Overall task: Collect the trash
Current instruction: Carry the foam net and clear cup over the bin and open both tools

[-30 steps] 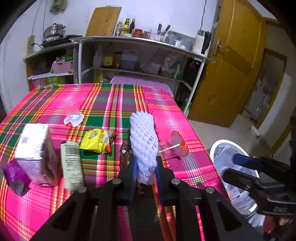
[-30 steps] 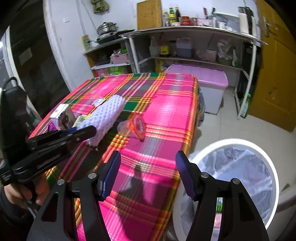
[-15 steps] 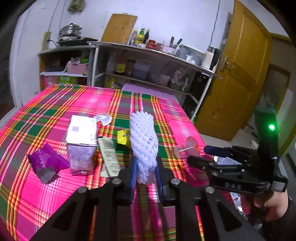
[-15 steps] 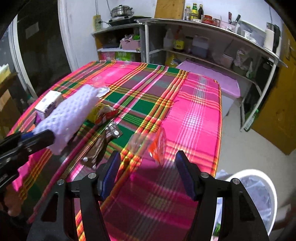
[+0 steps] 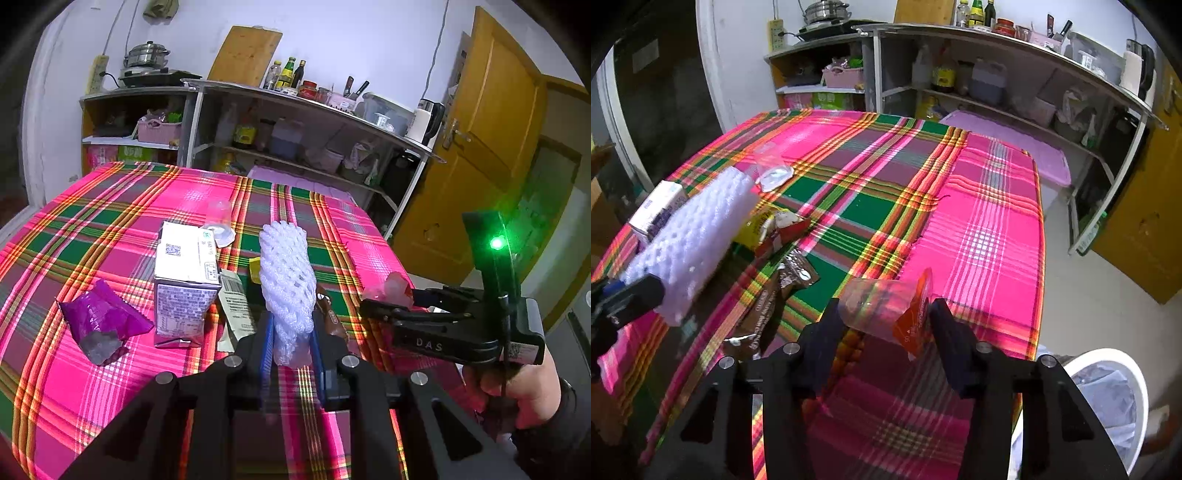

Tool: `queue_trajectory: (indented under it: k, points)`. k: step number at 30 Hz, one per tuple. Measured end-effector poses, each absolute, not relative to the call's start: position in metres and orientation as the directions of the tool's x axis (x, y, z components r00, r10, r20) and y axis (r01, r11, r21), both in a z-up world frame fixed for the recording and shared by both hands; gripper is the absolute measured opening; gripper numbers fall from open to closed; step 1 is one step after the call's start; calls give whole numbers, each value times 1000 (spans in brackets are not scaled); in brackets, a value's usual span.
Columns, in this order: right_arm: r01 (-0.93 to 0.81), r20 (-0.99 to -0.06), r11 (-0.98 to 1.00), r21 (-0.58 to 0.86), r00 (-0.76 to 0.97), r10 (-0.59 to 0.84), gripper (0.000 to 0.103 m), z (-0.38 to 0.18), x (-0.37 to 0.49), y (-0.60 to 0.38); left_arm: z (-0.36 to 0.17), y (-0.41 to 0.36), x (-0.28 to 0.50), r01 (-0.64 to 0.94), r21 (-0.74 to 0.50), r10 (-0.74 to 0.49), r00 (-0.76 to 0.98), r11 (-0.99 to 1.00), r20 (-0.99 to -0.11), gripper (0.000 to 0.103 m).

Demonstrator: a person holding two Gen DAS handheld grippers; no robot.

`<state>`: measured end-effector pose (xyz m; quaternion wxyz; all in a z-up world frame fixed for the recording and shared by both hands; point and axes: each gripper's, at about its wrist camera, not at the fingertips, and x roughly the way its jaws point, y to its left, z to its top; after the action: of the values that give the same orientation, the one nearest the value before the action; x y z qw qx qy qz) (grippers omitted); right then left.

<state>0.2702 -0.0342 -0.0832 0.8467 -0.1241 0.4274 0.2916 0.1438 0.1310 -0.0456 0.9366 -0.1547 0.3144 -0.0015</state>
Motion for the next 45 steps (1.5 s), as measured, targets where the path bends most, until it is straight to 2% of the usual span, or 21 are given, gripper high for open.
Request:
queue_trajectory:
  k: [12,28,45]
  points:
    - [-574,-728,810,123,502,467,50,-49,227,-73,-32,105,131,-57,-267,-113,807,962,-580,19]
    - [-541,-647,826,158,575,501,50,-10,152,-130,-3,45,84,23,-237,-155,815,971,-559,19]
    - [-504,-610,843,188,613,502,50,-1,118,-176,12,2,65,79,-201,-180,815,976,-551,19]
